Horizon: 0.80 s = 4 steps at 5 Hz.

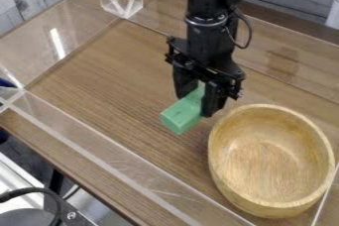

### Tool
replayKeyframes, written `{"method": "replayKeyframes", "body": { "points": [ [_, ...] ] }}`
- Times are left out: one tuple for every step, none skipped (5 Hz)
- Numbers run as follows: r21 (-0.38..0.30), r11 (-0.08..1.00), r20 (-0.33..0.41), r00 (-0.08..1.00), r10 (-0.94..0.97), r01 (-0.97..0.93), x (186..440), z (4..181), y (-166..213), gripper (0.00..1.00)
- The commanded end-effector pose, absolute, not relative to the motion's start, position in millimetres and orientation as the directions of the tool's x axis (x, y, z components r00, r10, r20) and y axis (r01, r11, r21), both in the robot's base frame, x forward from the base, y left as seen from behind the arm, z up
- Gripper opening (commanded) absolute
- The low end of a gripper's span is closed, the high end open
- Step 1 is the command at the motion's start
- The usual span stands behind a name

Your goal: Remove the green block from inside the brown bowl and put it on the table

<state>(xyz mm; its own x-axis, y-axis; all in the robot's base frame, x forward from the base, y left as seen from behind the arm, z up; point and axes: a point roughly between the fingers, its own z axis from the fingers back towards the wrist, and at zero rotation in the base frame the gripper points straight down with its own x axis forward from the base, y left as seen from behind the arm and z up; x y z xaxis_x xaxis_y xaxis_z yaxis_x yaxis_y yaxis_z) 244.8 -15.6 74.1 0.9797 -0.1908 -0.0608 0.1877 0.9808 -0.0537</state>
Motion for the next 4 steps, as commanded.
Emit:
{"method": "replayKeyframes", "body": {
  "points": [
    [-0.043, 0.982, -0.004, 0.983, -0.183, 0.183, 259, 85.9, -12, 0.00],
    [-0.044, 0.982, -0.003, 0.983, -0.186, 0.185, 259, 85.8, -12, 0.00],
    [-0.039, 0.986, -0.012, 0.987, -0.163, 0.163, 261, 81.0, -2, 0.00],
    [-0.033, 0.990, -0.019, 0.990, -0.138, 0.137, 262, 75.1, 11, 0.00]
  ]
}}
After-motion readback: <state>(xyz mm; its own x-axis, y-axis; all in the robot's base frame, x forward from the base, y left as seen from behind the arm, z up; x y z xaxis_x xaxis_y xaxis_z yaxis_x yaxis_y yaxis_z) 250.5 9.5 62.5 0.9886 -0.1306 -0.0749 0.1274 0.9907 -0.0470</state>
